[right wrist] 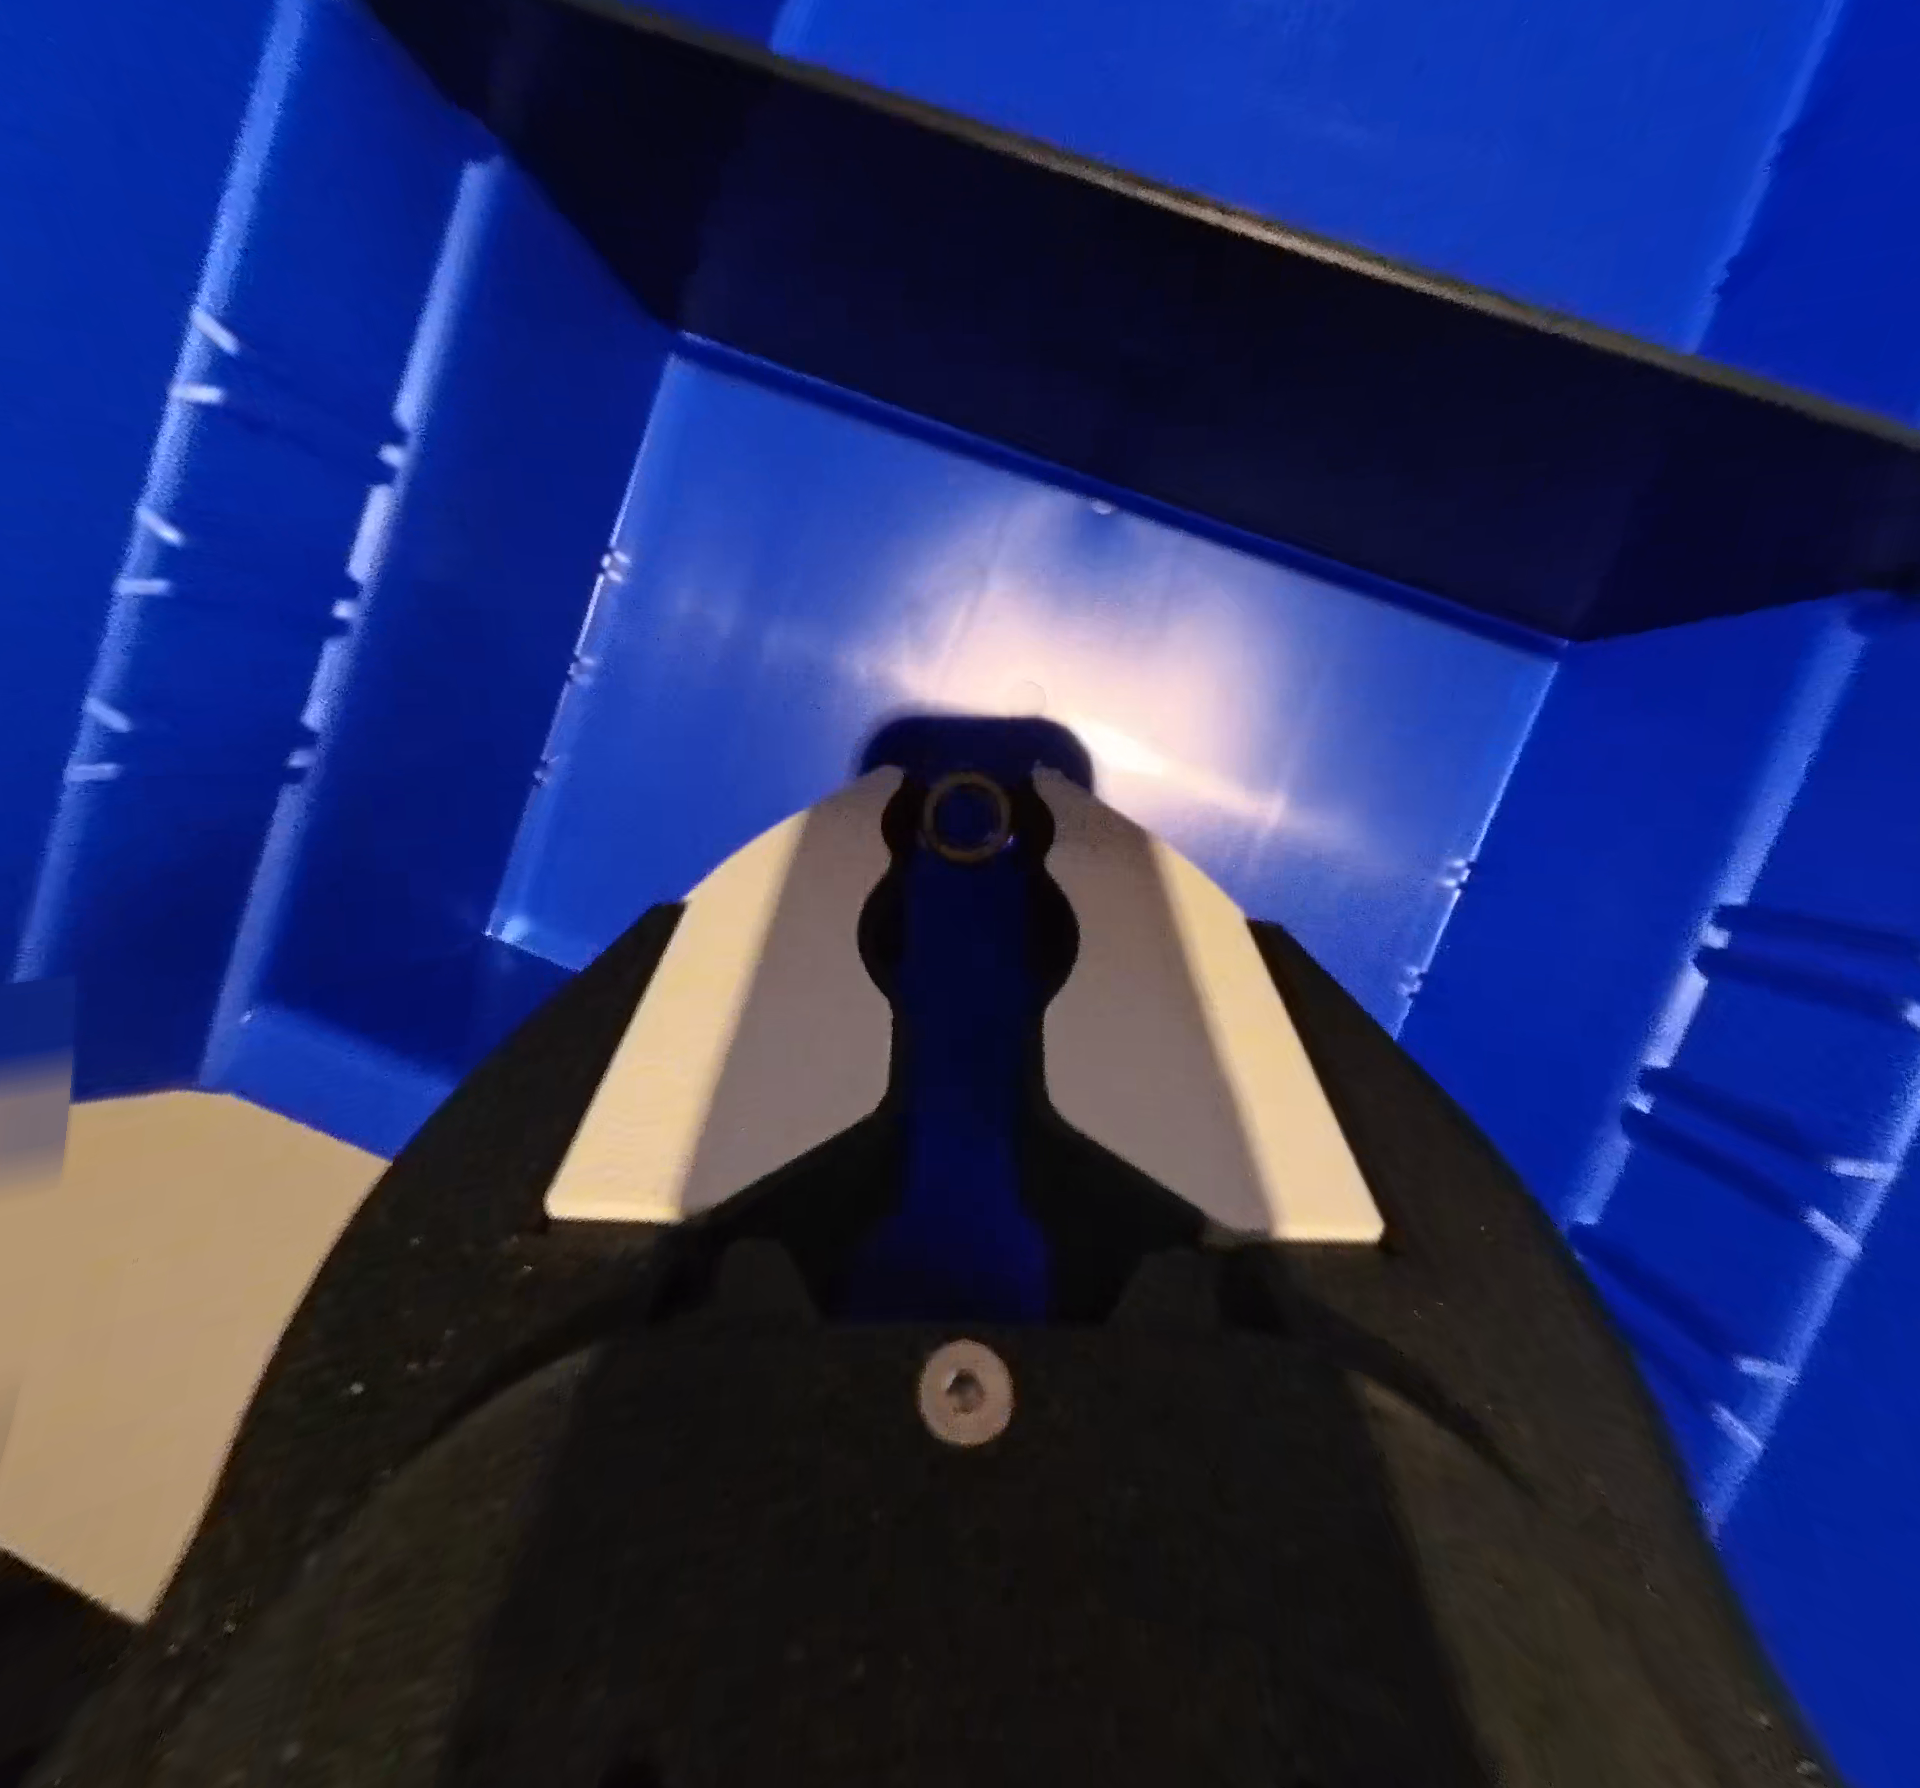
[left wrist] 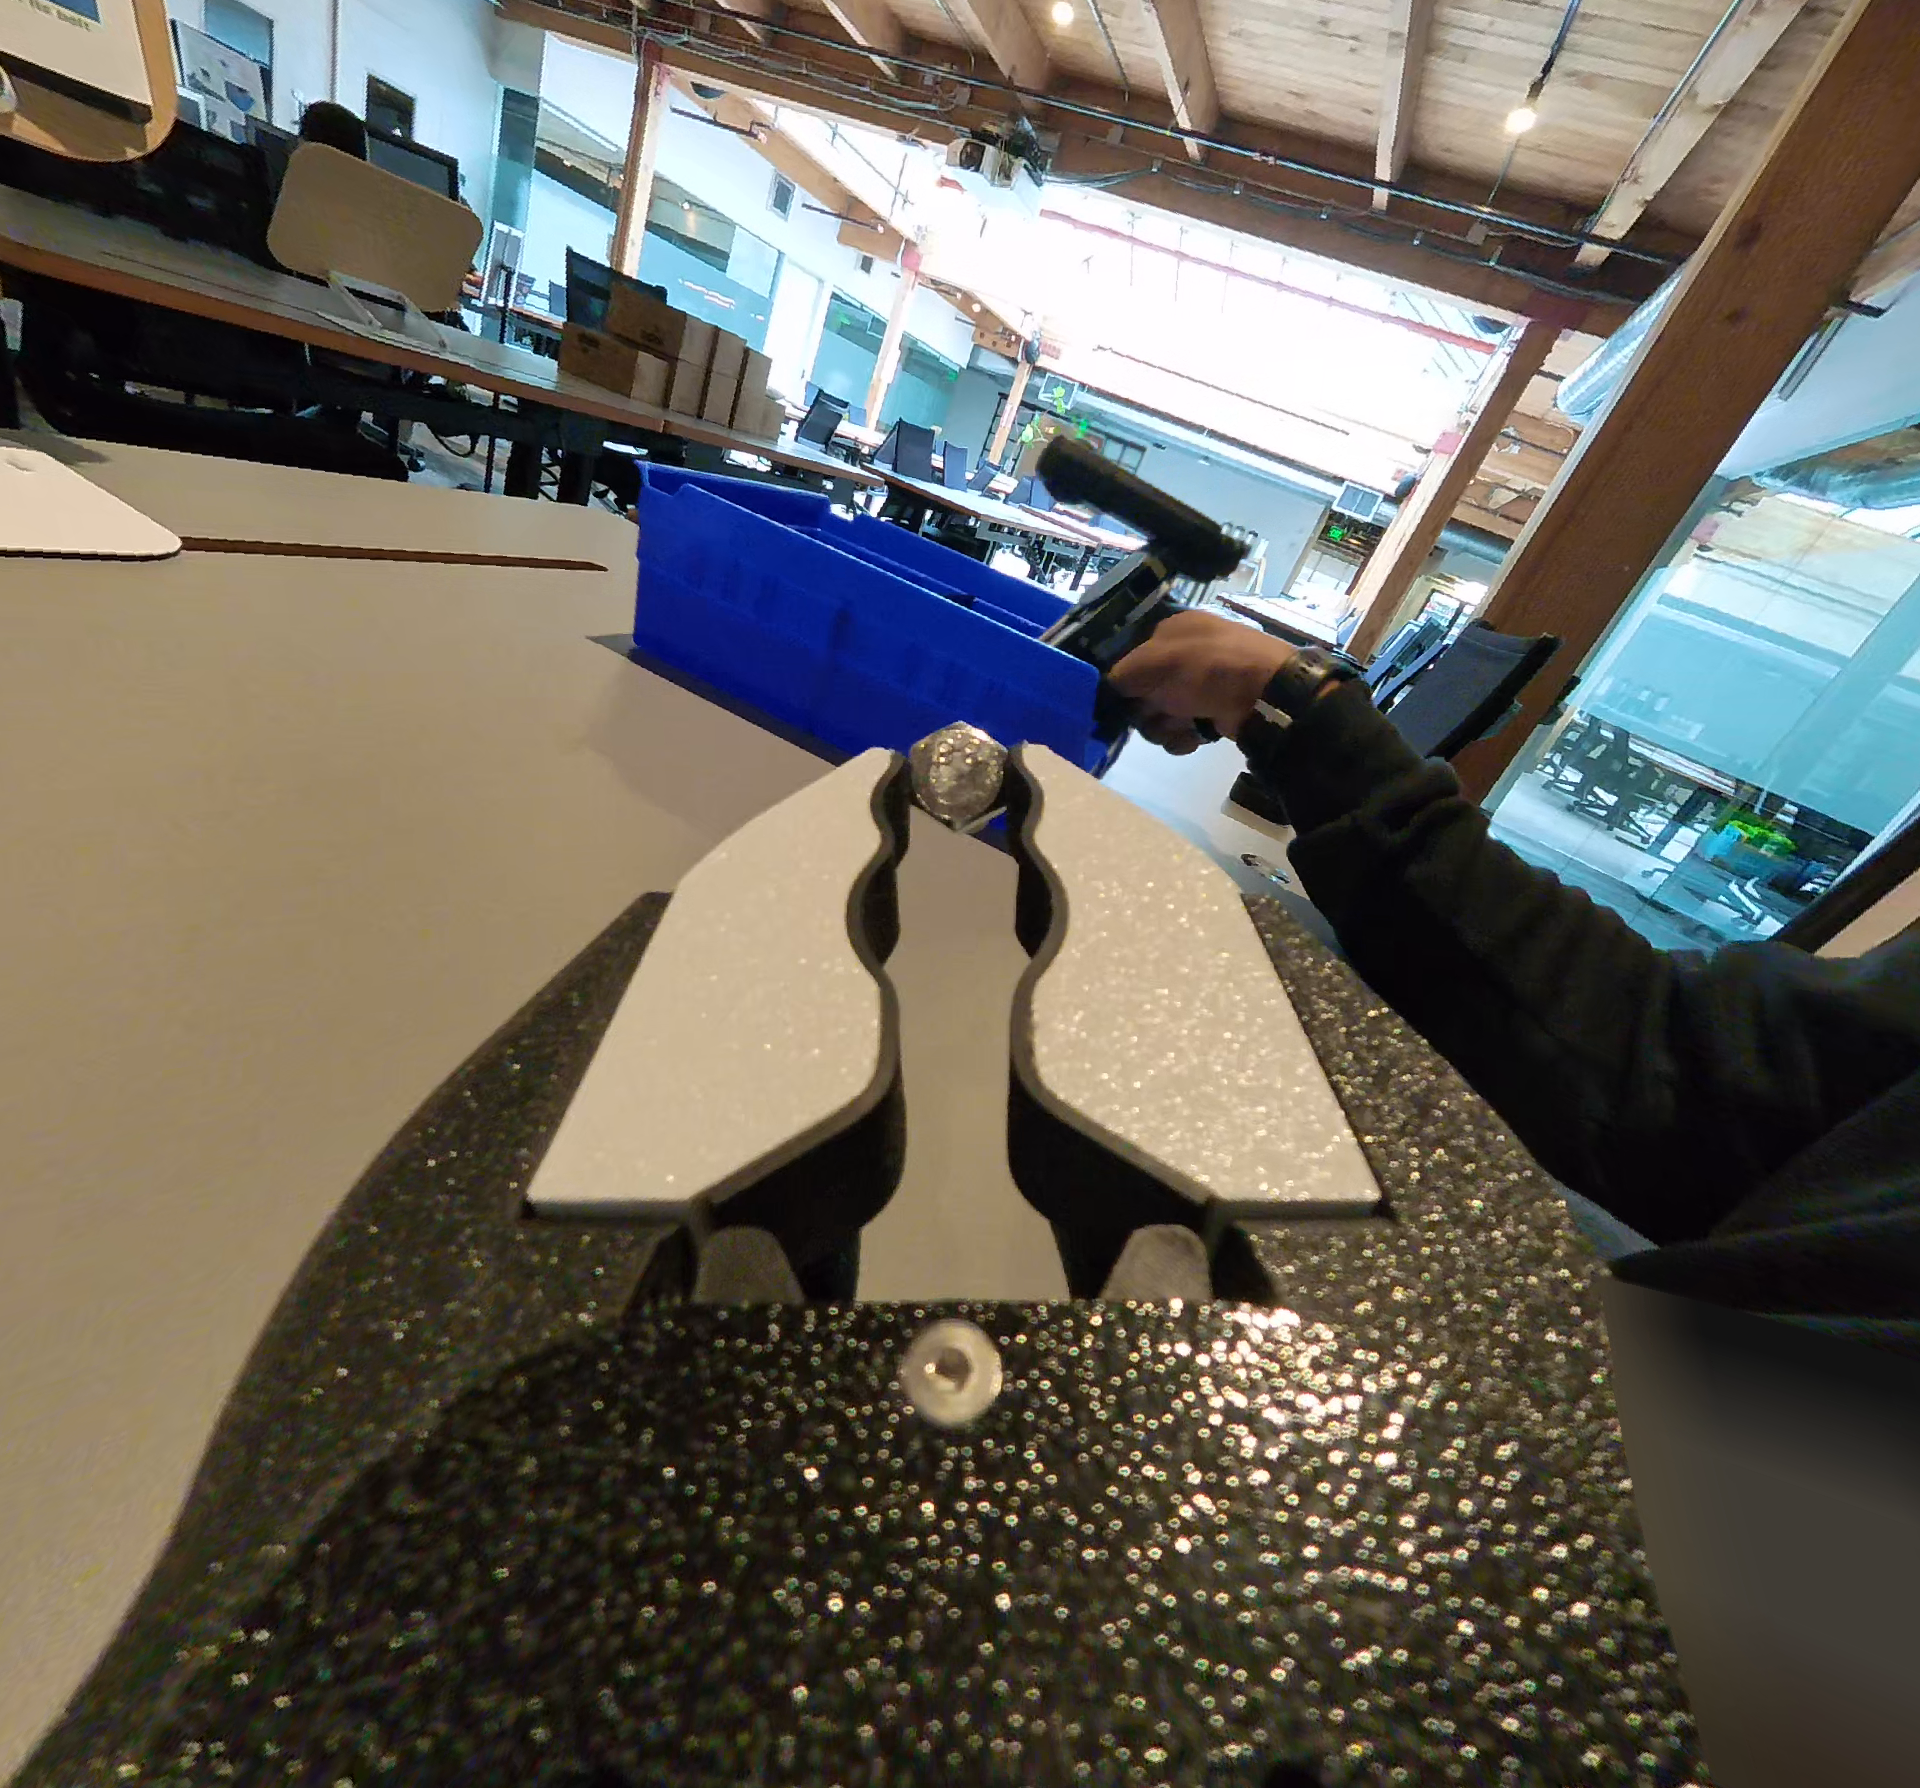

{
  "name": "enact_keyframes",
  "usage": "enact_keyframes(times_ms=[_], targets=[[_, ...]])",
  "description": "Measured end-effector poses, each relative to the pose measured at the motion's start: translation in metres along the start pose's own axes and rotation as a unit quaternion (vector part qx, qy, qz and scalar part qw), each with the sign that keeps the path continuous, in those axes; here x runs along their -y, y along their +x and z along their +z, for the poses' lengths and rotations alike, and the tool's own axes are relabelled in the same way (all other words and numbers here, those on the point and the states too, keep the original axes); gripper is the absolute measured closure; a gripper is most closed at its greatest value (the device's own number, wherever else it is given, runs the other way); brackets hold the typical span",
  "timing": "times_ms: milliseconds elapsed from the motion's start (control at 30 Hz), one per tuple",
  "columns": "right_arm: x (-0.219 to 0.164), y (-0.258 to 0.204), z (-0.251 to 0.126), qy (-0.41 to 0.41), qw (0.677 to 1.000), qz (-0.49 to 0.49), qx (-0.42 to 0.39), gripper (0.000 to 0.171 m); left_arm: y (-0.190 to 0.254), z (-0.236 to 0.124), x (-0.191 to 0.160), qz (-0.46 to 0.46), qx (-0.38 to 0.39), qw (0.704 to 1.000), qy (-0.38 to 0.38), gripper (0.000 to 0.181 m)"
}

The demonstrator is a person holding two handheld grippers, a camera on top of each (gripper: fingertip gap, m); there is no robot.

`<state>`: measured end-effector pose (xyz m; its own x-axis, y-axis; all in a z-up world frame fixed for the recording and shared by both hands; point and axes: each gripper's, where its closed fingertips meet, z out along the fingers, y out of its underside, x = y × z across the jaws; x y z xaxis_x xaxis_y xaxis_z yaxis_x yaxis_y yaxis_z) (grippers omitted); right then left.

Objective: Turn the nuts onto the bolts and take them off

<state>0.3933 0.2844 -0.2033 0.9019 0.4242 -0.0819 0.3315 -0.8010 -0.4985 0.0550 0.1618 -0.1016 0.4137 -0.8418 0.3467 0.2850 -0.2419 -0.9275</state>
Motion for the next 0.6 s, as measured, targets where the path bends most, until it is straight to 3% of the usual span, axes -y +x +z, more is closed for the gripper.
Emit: enact_keyframes(times_ms=[200, 300, 400, 467, 600], targets=[[0.007, -0.001, -0.005, 0.036, 0.999, -0.001, 0.010, 0.136, 0.000, 0.000, 0.000, -0.001, -0.001, 1.000, -0.001, 0.164], [0.031, -0.026, -0.033, 0.145, 0.986, -0.017, 0.073, 0.135, 0.000, 0.000, 0.000, -0.002, -0.004, 1.000, 0.001, 0.164], [0.048, -0.110, -0.086, 0.263, 0.940, -0.103, 0.191, 0.136, 0.002, 0.001, 0.000, -0.006, -0.014, 1.000, -0.002, 0.164], [0.046, -0.182, -0.107, 0.285, 0.910, -0.188, 0.236, 0.135, 0.004, 0.002, -0.001, -0.009, -0.027, 1.000, -0.006, 0.164], [0.033, -0.298, -0.082, 0.252, 0.873, -0.346, 0.235, 0.131, 0.010, 0.000, -0.001, -0.016, -0.060, 0.998, -0.009, 0.164]])
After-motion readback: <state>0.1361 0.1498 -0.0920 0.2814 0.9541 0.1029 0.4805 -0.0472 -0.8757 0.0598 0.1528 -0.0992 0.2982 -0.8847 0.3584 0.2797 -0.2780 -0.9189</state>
